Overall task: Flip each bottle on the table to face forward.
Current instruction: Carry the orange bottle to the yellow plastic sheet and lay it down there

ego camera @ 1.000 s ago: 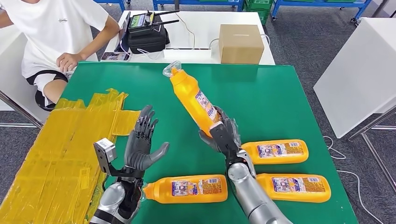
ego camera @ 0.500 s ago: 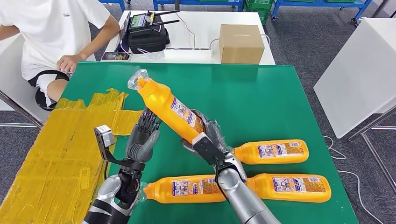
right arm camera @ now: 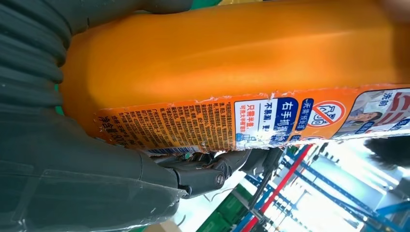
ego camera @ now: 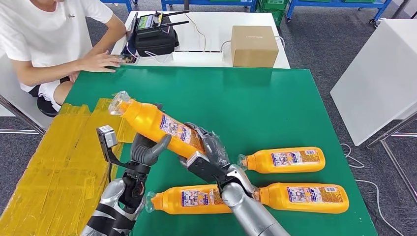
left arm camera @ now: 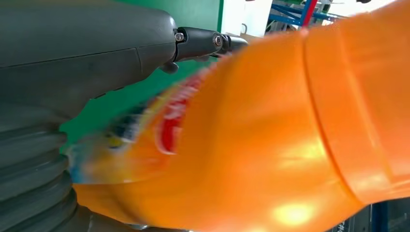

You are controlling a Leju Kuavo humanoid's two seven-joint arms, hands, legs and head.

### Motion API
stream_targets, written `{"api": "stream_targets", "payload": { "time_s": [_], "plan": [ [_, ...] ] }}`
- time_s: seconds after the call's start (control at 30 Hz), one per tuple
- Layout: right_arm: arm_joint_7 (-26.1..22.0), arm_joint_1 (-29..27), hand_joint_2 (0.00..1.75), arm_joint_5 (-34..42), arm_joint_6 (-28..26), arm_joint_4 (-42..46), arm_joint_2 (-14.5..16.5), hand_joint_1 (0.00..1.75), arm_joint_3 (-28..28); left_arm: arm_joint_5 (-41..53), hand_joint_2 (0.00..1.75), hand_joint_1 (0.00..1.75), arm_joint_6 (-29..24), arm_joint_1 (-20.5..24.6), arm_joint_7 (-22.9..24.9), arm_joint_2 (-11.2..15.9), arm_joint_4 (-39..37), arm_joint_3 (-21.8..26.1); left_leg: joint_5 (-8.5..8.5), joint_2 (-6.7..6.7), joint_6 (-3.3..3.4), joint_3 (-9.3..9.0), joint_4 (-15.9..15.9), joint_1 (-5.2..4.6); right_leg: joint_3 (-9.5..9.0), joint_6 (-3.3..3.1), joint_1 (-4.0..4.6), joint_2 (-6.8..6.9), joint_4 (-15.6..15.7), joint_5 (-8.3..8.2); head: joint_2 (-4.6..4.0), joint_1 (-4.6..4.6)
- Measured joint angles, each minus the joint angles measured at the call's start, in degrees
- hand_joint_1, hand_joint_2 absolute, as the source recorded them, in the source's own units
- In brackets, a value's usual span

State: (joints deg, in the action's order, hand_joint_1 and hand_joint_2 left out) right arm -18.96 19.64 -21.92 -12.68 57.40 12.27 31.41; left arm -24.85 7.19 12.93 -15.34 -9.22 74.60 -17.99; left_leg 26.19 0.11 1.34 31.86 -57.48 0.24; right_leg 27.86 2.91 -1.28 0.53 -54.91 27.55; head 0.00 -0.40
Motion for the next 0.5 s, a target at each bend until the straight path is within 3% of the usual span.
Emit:
{"api": "stream_targets", "payload": {
  "time_s": [0.33, 0.37, 0.47, 0.5],
  "plan": [
    [0.41, 0.34, 1.75, -1.62, 1.95, -0.64, -0.10, 1.75, 2.20, 0.01, 1.75, 0.02, -0.34, 0.36, -0.87, 0.02, -0.39, 0.01, 0.00, 0.00, 0.00, 0.01, 0.00, 0.00, 0.01, 0.00, 0.00, -0.01, 0.00, 0.00, 0.00, 0.00],
    [0.61, 0.55, 1.75, -2.04, 2.36, -0.79, -0.13, 1.75, 2.72, -0.09, 1.75, 0.18, -0.43, 0.36, -1.14, 0.02, -0.39, 0.02, 0.00, 0.01, 0.00, 0.01, 0.00, 0.00, 0.01, 0.00, 0.00, -0.01, 0.00, 0.00, 0.00, 0.00],
    [1.08, 1.40, 1.75, -2.63, 2.55, -1.32, -0.14, 1.75, 3.93, -1.03, 1.75, 1.47, -0.44, 0.31, -1.83, 0.02, -0.39, 0.16, 0.00, 0.01, 0.00, 0.01, 0.00, 0.00, 0.01, 0.00, 0.01, 0.00, 0.00, 0.00, 0.00, 0.00],
    [1.14, 1.65, 1.75, -2.68, 2.55, -1.51, -0.14, 1.75, 4.19, -1.40, 1.75, 1.75, -0.44, 0.27, -2.01, 0.02, -0.38, 0.28, 0.00, 0.01, 0.00, 0.01, 0.00, 0.00, 0.01, 0.00, 0.01, -0.01, 0.00, 0.00, 0.00, 0.00]
  ]
}}
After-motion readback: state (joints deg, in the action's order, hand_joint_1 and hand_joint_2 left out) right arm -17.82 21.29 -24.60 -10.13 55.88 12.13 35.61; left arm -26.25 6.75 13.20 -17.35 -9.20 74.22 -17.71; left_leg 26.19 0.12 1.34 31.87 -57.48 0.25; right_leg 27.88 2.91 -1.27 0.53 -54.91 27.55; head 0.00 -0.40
